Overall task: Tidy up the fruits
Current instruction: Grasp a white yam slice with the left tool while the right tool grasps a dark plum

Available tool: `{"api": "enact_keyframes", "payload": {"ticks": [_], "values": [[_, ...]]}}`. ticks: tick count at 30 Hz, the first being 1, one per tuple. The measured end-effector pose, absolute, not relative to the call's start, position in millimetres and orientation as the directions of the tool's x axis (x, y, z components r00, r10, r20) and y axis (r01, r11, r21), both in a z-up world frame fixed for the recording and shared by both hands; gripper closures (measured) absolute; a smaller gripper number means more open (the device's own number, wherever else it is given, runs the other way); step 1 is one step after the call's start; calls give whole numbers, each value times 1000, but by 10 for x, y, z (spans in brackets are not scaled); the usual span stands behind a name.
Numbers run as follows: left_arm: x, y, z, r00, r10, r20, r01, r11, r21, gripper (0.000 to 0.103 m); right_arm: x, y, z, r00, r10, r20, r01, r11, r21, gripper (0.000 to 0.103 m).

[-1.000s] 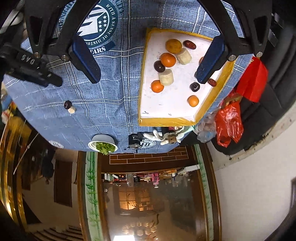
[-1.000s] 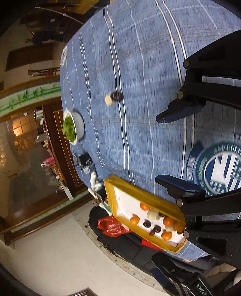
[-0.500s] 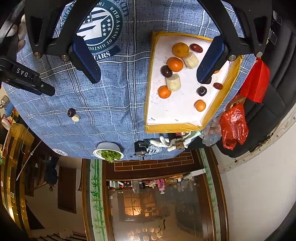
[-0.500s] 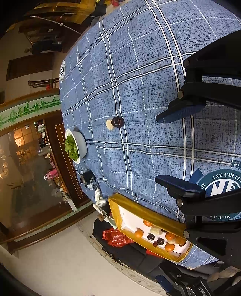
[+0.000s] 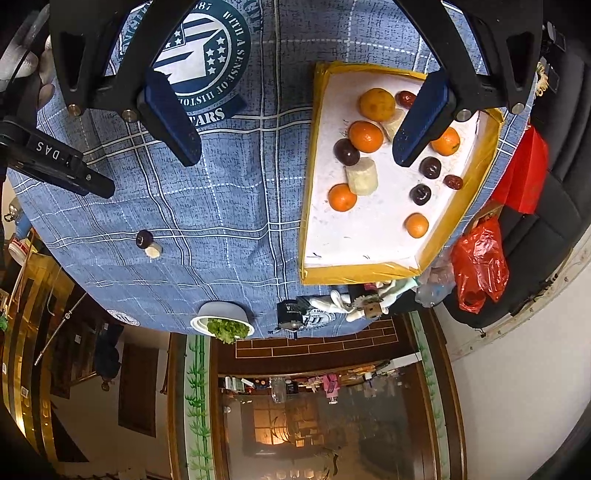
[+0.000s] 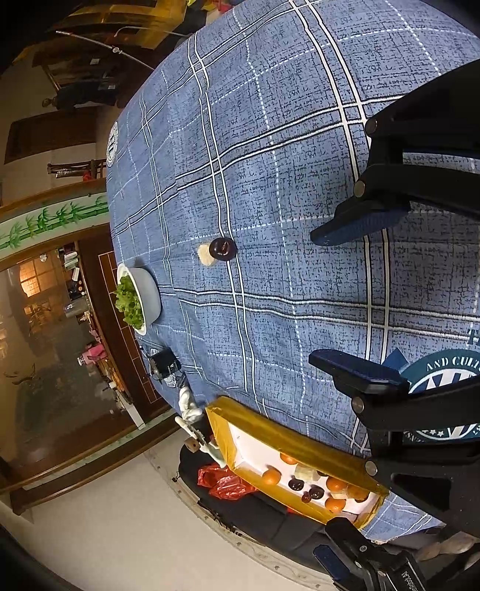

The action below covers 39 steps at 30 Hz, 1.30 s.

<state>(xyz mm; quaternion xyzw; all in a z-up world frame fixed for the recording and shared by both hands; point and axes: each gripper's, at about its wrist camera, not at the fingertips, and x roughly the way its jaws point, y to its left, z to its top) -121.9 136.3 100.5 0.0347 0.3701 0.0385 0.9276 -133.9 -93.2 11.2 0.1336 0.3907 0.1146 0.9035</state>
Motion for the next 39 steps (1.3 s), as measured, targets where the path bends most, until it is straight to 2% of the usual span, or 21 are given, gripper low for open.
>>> {"api": "enact_keyframes", "payload": {"ticks": [13, 19, 24, 25, 27, 29, 30, 33, 39], "values": [[-1042, 1362, 816, 670, 0, -742, 2, 1000, 2, 0, -755, -1418, 22, 663, 222, -715, 14, 951, 308, 40], [-950, 1385, 863, 677, -30, -735, 10, 999, -33, 0, -302, -1307, -5, 671, 222, -708, -25, 961, 277, 40], [-789, 1456, 943, 677, -38, -735, -1, 999, -53, 0, 23, -1131, -184, 619, 228, -751, -56, 967, 247, 40], [-734, 1469, 951, 671, -48, -740, 2, 998, -63, 0, 48, -1107, -218, 614, 225, -757, -60, 969, 239, 42], [-593, 1472, 956, 652, -82, -754, 15, 995, -95, 0, 73, -1051, -251, 615, 196, -764, -62, 978, 201, 53], [-402, 1418, 940, 623, -130, -772, 41, 990, -135, 0, 79, -1044, -256, 610, 210, -764, -76, 975, 207, 72], [-326, 1378, 928, 611, -147, -778, 52, 988, -146, 0, 75, -1056, -249, 608, 224, -761, -81, 972, 221, 75], [-33, 1146, 884, 584, -197, -787, 110, 980, -164, 0, -20, -1126, -191, 616, 207, -760, -57, 974, 219, 77], [435, 573, 659, 545, -257, -798, 211, 963, -166, 0, -393, -1534, -59, 665, 219, -714, 10, 954, 301, 77]]}}
